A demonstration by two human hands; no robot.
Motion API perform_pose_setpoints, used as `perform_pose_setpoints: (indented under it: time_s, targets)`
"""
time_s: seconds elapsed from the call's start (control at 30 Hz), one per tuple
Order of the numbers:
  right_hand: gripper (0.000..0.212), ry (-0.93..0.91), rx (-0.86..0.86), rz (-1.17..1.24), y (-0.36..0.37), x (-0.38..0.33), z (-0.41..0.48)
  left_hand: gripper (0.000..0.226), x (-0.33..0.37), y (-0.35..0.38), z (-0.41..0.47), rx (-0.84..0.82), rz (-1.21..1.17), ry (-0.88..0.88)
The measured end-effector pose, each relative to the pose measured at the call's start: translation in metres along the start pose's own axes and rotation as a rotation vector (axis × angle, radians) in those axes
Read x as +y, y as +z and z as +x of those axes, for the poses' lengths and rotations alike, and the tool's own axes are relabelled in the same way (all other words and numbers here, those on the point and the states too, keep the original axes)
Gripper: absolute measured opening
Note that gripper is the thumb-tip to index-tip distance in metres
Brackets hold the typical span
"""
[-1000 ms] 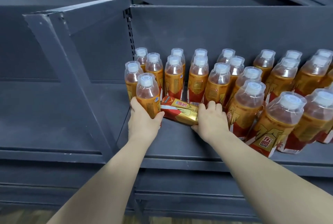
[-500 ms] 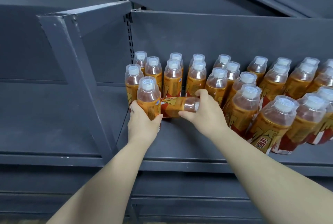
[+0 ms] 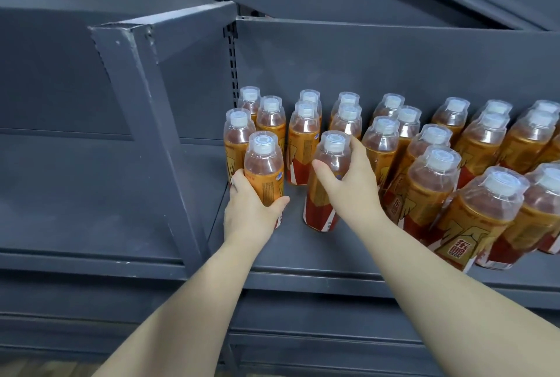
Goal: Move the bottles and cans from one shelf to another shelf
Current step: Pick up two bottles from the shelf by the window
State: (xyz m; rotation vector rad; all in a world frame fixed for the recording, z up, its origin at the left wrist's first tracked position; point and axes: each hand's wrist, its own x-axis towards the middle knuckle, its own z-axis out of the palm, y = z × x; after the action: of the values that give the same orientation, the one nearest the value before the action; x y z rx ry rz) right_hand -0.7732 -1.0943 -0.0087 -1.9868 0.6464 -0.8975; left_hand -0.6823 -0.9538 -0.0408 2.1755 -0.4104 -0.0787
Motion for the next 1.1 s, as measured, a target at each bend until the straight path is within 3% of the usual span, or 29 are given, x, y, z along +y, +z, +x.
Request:
perform_pose_setpoints:
  time_s: [0.33,0.67,1.1]
  targets:
    - [0.096,0.113,-0.070,-0.029,0.014,0.038,-0.026,0.084,0.000,0.004,-0.001,0.003,-0.062,-0.006]
    - [0.081,0.136,-0.058,-0.049,0.017,0.041,-0.026,0.081,0.003,0.001,-0.002,-0.003,-0.082,-0.001]
    - [0.081,0.170,-0.064,-0.065,-0.005,0.023,-0.055,0.081,0.012,-0.010,-0.037,-0.052,-0.057,0.122]
